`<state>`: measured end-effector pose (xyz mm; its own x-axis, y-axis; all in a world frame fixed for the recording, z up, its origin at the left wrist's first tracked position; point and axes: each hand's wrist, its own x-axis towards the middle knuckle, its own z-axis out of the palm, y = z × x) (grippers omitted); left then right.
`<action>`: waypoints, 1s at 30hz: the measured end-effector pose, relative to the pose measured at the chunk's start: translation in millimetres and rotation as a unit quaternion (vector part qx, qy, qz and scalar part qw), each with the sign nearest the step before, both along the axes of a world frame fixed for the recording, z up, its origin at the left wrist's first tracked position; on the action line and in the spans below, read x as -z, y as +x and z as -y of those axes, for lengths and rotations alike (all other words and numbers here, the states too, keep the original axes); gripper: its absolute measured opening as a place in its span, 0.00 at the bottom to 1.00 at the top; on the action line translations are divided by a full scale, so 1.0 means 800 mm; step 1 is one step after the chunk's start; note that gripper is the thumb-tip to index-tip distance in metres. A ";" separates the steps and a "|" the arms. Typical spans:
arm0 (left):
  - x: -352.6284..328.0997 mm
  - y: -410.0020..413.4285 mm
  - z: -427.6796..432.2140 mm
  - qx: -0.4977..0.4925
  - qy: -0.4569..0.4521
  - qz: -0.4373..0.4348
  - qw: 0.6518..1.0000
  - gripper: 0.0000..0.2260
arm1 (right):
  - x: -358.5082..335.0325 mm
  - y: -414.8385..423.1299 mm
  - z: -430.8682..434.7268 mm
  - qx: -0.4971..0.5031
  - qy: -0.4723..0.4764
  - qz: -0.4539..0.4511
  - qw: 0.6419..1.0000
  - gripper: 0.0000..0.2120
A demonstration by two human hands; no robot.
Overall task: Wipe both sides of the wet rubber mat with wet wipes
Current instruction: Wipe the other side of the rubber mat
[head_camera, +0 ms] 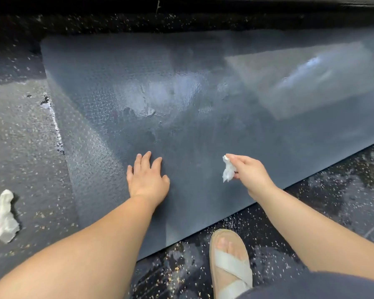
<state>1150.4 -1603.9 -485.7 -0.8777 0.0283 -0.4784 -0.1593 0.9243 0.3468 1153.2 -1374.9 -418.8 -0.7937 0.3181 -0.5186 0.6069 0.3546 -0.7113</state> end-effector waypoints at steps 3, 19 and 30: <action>0.009 0.008 0.004 0.020 -0.032 -0.028 0.999 0.26 | 0.025 -0.027 -0.019 -0.042 0.125 -0.011 0.991 0.13; 0.012 0.024 -0.011 -0.034 -0.044 -0.078 0.995 0.24 | 0.094 0.053 0.074 -0.380 0.206 -0.189 0.882 0.07; 0.013 0.028 -0.017 -0.052 -0.045 -0.074 0.995 0.26 | 0.091 -0.118 -0.087 -0.042 0.243 -0.097 0.964 0.10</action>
